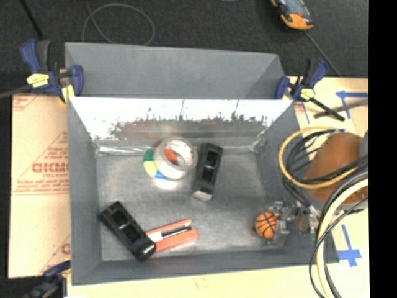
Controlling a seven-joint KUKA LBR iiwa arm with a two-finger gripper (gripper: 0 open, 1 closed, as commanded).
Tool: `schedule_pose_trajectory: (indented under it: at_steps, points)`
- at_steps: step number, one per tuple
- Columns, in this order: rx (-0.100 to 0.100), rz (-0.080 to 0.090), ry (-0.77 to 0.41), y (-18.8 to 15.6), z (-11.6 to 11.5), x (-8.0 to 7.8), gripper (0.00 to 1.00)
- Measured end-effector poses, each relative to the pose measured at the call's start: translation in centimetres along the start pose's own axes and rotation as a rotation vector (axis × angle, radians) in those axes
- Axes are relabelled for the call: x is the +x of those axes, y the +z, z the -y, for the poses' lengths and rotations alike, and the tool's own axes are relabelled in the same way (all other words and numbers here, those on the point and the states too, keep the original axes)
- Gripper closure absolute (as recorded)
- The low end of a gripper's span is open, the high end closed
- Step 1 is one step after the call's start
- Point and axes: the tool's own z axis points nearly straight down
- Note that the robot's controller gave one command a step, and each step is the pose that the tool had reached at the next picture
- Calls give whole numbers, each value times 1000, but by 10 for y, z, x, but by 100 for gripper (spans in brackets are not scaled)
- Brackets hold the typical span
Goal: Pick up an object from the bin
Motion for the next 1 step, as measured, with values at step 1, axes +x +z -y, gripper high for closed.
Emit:
schedule_pose_trajectory:
  at_steps: [1]
  points:
    - [0, -1, -1, -4, 0, 1, 100]
